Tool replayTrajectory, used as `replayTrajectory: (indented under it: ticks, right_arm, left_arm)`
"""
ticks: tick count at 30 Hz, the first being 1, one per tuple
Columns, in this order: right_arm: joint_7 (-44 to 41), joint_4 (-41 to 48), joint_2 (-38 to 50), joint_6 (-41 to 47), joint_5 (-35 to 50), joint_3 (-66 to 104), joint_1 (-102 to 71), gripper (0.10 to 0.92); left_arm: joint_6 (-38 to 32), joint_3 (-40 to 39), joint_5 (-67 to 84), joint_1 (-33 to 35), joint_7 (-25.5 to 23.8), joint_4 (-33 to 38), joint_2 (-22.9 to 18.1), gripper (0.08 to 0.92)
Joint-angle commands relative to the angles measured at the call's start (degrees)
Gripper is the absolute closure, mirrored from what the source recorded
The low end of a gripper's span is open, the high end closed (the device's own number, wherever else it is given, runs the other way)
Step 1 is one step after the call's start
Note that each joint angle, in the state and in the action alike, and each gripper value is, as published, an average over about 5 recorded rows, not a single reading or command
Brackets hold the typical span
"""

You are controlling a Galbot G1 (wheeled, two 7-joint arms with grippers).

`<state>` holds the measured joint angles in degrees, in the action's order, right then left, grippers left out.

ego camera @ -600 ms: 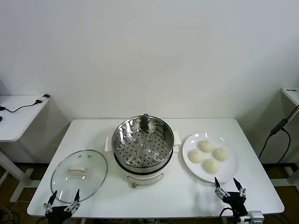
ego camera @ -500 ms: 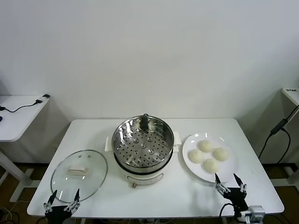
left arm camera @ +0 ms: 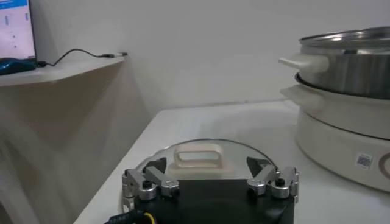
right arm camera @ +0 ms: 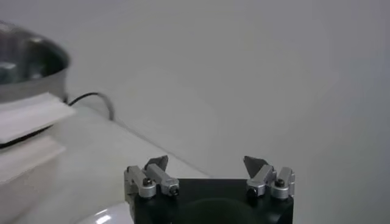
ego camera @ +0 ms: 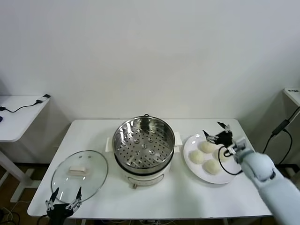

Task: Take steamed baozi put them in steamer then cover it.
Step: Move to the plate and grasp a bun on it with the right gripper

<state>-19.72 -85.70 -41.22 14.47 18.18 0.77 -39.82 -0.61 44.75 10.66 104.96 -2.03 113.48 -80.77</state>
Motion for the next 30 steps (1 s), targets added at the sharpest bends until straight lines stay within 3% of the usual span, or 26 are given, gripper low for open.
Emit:
replayTrajectory:
  ticks: [1,5,9,17,30]
  right_arm:
    - [-37.7,24.8,11.9,-11.5,-7.2,-56.3,64.2,0.203]
    - [-49.1,32.1,8.1,-19.7,-7.3,-69.3,75.5,0.203]
    - [-52.5,33.6,3.7,-19.7,-4.9,-78.1,79.7,0.203]
    - [-48.0,34.1,-5.6,-11.4,0.8,-83.7,71.9,0.203]
    - [-44.1,44.2,-15.2,-7.4,-1.6,-78.0,58.6,0.203]
  left_arm:
    - [-0.3,-0.1,0.0,-0.2,0.0,-0.2,-0.2,0.177]
    - [-0.6,-0.3,0.1,-0.5,0.0,-0.6,-0.2,0.177]
    - [-0.6,-0.6,0.1,-1.2,-0.1,-1.3,-0.2,0.177]
    - [-0.6,-0.3,0.4,-1.9,-0.4,-1.8,0.2,0.177]
    - [-1.0,-0.4,0.4,-2.8,-0.4,-3.2,-0.1,0.177]
